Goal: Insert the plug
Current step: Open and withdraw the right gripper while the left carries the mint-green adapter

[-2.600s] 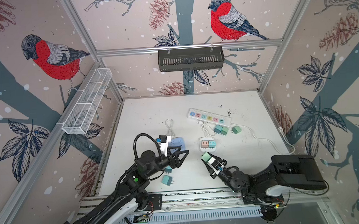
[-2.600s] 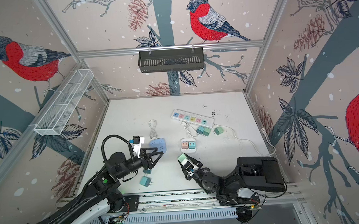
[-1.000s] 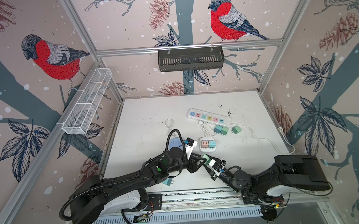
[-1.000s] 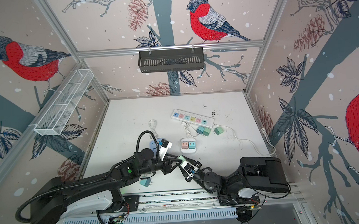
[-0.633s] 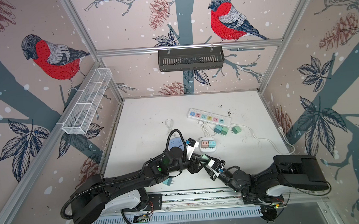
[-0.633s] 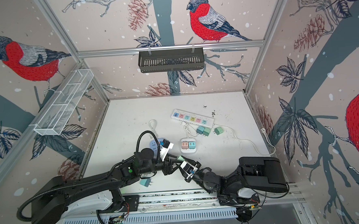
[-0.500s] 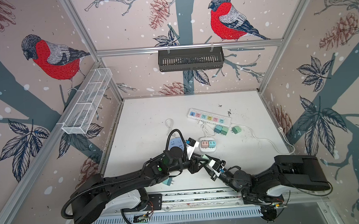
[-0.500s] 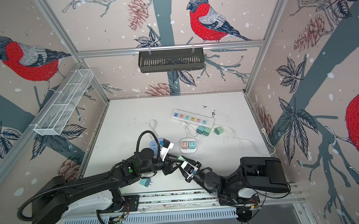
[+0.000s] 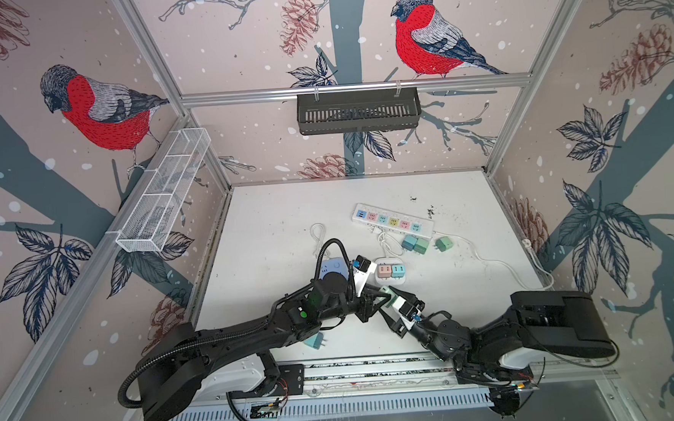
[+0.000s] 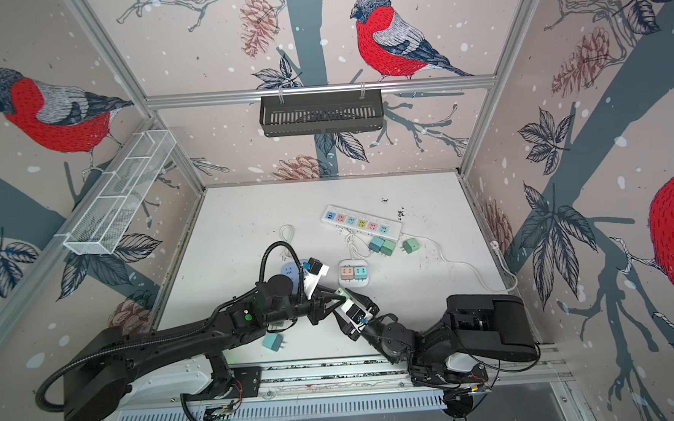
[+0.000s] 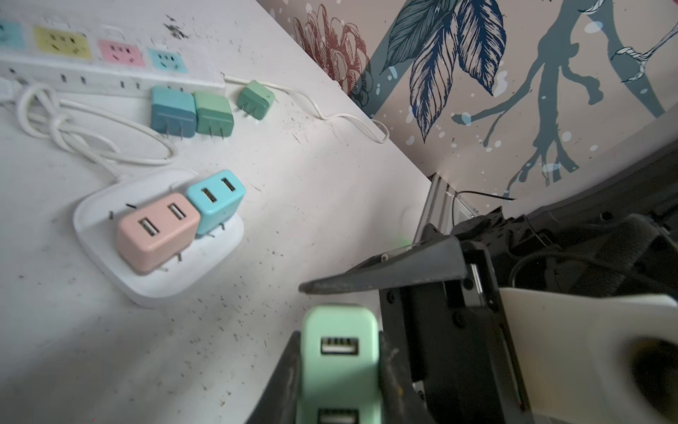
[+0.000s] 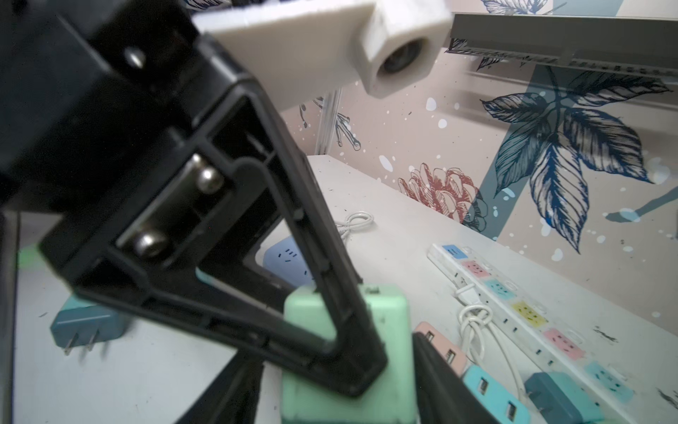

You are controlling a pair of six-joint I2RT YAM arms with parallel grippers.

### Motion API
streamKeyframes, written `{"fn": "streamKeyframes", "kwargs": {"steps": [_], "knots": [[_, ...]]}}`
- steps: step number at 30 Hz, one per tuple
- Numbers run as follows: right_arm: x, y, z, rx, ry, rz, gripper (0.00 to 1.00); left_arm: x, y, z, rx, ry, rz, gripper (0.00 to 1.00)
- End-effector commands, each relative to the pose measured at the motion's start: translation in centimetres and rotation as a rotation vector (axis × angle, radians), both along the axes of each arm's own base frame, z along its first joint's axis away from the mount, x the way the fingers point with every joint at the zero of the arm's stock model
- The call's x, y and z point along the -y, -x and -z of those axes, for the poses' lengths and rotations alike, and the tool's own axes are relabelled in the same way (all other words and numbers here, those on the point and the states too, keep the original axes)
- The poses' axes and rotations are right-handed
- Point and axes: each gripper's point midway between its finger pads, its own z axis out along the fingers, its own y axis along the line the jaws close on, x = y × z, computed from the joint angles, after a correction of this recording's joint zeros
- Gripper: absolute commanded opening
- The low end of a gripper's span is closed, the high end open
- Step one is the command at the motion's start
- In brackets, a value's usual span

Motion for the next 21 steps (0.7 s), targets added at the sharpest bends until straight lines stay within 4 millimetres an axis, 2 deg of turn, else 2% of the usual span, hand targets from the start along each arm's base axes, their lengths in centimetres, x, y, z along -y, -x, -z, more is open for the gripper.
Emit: {"fn": "streamKeyframes", "kwargs": {"steps": [1,5,8,11,14,16,18,21], "knots": [[1.4,-1.3,-0.9,-0.023,-0.079,0.093,0.77,-1.2,-2.3,-0.6,0.100,-0.064,-0.092,0.00],[1.8,-1.9,-0.5,-0.053,-0.085,0.123,0.82,-3.3,-4.8,-2.0,0.142,-0.068,-0.202,0.00],[1.7,-1.7,-0.3,-0.078,-0.089,0.096,0.83,-5.2,-6.4,-3.1,0.189,-0.060,-0.298,0.00],[2.2,-1.4,-0.3,-0.116,-0.123,0.064,0.83,-6.4,-7.5,-5.8,0.310,-0.059,-0.366,0.00],[3.0,-1.8,0.0,-0.166,-0.156,0.044,0.82,-6.4,-7.0,-10.2,0.426,-0.063,-0.319,0.00],[3.9,-2.8,0.4,-0.200,-0.168,0.081,0.83,-6.8,-6.8,-13.4,0.497,-0.069,-0.315,0.00],[4.4,-3.2,0.6,-0.223,-0.177,0.095,0.84,-6.7,-6.0,-16.6,0.610,-0.076,-0.256,0.00],[4.7,-2.9,0.6,-0.228,-0.194,0.068,0.84,-7.4,-6.0,-20.7,0.745,-0.020,-0.290,0.00]]}}
